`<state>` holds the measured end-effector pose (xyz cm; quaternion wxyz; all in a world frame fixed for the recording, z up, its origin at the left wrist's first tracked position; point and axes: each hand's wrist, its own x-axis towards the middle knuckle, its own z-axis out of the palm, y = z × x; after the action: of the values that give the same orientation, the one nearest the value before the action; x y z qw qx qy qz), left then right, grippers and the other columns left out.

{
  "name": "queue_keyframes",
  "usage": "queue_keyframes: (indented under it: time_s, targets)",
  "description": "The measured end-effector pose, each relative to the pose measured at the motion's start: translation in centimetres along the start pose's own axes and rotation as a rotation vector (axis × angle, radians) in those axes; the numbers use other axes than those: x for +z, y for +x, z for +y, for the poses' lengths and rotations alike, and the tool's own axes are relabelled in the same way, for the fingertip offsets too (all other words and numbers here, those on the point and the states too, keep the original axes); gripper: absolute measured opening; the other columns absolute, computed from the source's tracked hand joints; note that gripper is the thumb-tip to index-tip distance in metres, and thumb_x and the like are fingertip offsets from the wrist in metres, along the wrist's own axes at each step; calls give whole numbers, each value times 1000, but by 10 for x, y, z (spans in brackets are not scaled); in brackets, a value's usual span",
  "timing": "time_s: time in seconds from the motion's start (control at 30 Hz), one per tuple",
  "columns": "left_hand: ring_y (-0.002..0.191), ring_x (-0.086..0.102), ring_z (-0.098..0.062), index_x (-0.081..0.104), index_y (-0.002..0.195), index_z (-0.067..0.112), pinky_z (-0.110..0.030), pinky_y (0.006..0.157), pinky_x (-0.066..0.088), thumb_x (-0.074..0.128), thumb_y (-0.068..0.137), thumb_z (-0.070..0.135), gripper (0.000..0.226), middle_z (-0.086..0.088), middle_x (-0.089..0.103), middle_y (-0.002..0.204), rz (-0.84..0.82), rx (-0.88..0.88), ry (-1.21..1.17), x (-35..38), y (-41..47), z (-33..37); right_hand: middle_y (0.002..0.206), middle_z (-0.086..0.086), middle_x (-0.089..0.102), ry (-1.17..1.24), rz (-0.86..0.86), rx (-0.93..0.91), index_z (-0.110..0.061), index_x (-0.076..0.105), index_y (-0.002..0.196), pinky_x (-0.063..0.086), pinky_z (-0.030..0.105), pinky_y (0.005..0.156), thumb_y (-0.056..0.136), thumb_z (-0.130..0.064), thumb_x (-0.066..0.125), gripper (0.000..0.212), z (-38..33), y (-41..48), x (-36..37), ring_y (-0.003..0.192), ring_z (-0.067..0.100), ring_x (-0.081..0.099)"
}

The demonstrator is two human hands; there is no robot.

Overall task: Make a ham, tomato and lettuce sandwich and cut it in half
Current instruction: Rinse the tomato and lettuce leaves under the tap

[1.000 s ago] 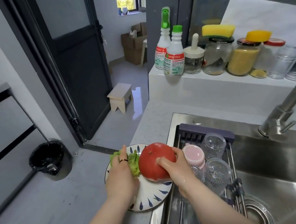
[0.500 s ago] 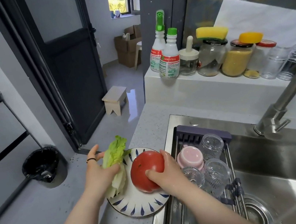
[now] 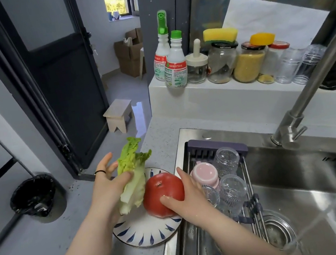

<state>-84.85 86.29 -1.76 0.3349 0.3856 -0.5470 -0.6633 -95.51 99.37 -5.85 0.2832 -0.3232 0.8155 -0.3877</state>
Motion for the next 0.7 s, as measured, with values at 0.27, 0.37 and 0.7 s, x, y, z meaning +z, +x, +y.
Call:
queue_keyframes:
  time_s: [0.27, 0.37, 0.7]
  targets:
    - [92, 55, 6, 41, 116, 36, -14, 67, 47, 55, 80, -8, 58, 9, 49, 108, -215, 57, -22, 70, -32, 13, 129, 2, 51, 607, 261, 13, -24, 45, 118, 39, 23, 92, 90, -25, 52, 29, -7, -19, -48, 109, 10, 52]
    - [84, 58, 1, 41, 116, 31, -10, 57, 49, 52, 80, -12, 57, 12, 51, 103, -385, -9, -54, 122, -53, 5, 111, 9, 67, 1106, 163, 26, -12, 57, 109, 54, 24, 78, 84, -36, 47, 36, 5, -35, -85, 96, 15, 66]
    - [57, 66, -11, 63, 87, 13, -18, 49, 51, 44, 87, -5, 26, -2, 71, 63, -744, -459, -170, 271, -140, -55, 81, 11, 68, 1369, 429, 211, -8, 57, 106, 57, 29, 57, 89, -18, 51, 20, 106, -93, -180, 63, 17, 69]
